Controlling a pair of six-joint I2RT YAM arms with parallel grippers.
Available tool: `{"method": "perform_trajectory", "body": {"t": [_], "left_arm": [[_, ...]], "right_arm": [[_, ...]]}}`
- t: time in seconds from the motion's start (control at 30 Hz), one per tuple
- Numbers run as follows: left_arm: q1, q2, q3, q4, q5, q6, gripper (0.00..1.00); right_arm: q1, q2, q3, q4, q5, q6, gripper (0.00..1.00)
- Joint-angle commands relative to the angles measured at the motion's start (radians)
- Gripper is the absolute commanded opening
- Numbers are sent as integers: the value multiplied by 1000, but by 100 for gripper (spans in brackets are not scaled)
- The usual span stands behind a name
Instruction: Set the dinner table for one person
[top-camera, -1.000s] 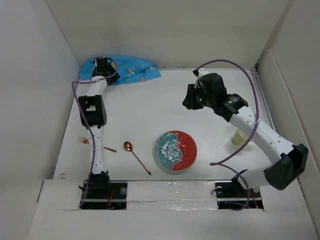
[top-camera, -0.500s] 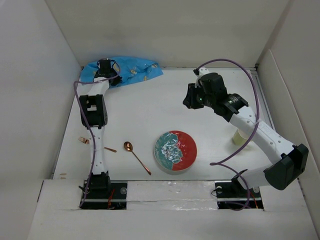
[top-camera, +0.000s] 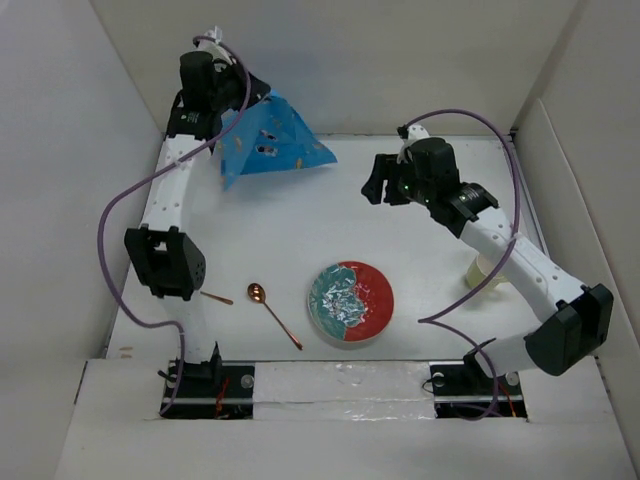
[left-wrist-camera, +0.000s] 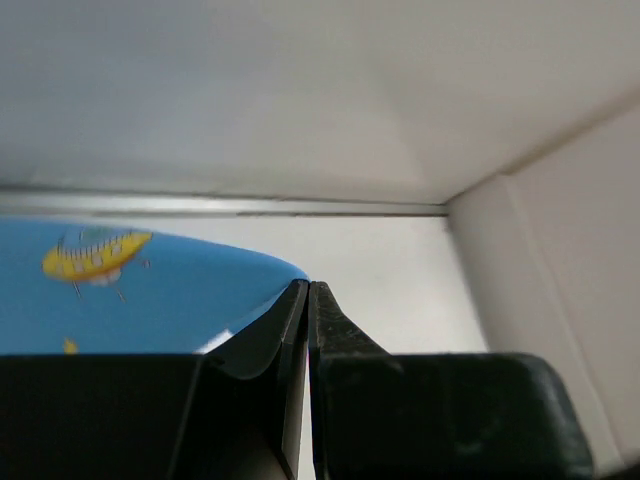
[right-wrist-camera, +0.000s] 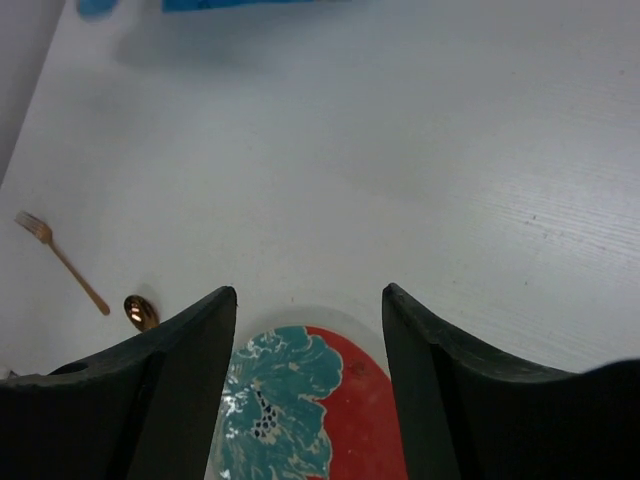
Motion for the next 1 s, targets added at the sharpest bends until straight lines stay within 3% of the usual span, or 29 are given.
{"method": "perform_trajectory", "body": {"t": [0.0, 0.2, 0.33, 0.47, 0.67, 0.77, 0.83, 0.97], "left_arm": [[3, -126, 47, 78, 165, -57, 0], [57, -277, -1, 64, 262, -51, 0], [118, -362, -215, 112, 328, -60, 0], [119, -375, -337, 177, 403, -82, 0], [119, -329, -392, 197, 477, -110, 0], [119, -306, -378, 195, 481, -108, 0], [119, -298, -368, 188, 480, -97, 0], [119, -300, -364, 107, 420, -27, 0]], "right_arm": [[-39, 34, 10, 100, 6, 37, 69], [-109, 93, 17, 148, -6, 88, 80], [-132, 142, 30, 172, -86, 57, 89], [-121, 205, 27, 212, -181, 36, 91], [-112, 403, 76, 304, -316, 22, 79], [-89, 563, 225, 211, -434, 5, 65], [-63, 583, 228, 223, -433, 11, 65], [-23, 480, 63, 312, -379, 34, 66]]}}
